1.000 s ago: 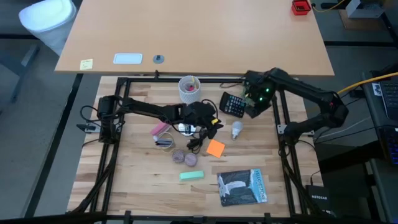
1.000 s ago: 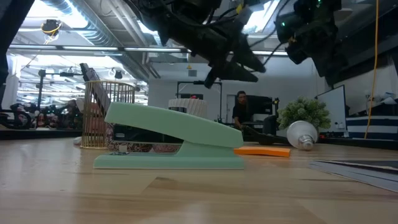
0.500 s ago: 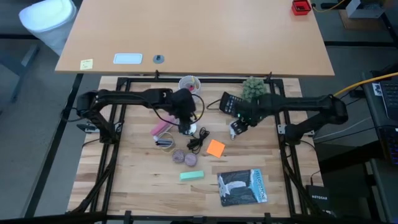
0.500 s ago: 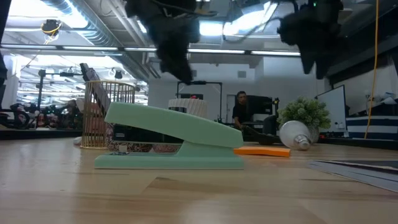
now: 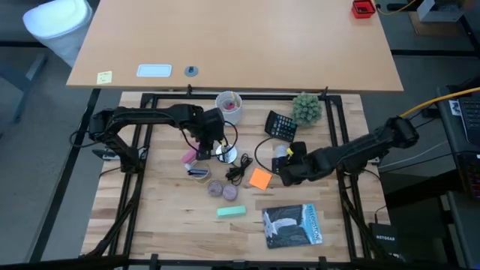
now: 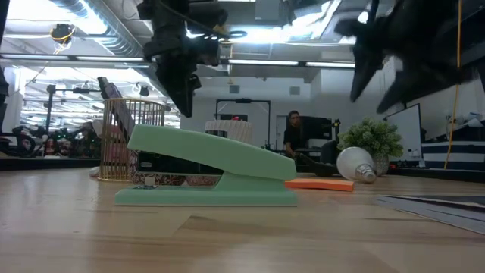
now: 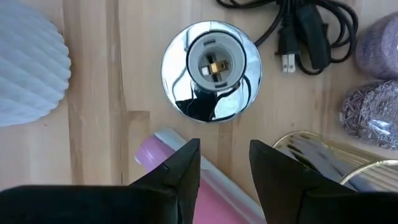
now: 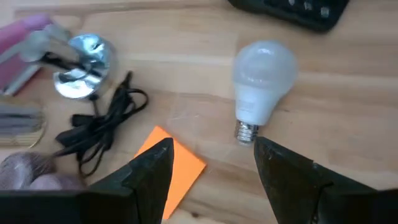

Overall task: Screw lightbulb
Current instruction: Insert the white lightbulb into the silver lamp

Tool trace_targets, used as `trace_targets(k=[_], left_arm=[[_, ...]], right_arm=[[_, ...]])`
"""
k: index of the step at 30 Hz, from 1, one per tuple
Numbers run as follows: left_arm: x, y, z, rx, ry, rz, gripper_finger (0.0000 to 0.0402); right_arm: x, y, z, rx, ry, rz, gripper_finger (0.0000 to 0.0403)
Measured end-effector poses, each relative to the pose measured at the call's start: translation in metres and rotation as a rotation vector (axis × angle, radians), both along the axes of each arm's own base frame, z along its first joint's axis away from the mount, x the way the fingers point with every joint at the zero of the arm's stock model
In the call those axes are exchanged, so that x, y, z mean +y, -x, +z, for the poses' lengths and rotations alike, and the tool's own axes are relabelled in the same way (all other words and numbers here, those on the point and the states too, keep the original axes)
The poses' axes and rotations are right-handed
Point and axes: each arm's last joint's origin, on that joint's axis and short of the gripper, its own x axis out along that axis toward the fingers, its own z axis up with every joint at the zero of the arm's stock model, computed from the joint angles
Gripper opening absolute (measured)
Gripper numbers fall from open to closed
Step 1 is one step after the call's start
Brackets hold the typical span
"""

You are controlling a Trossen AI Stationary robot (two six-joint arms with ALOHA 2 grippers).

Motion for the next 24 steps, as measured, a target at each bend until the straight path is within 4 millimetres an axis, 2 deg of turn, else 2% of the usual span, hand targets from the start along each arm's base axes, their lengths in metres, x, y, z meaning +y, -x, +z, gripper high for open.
trace_targets(k=[6, 17, 24], left_arm=[[0.001, -0.001, 0.000, -0.012, -0.004, 0.001, 0.0129], [0.003, -0.010, 0.004, -0.112, -0.058, -0.069, 0.0129], [0.004, -0.012, 0.005, -0.136, -0.089, -0.124, 0.0129]], right_arm=[[0.001, -0.005, -0.040, 0.045, 0.003, -0.089, 0.0227], [0.004, -0.015, -0.081, 0.116, 0.020, -0.263, 0.0227], [0.000, -0.021, -0.100, 0.086, 0.079, -0.361, 0.0227]])
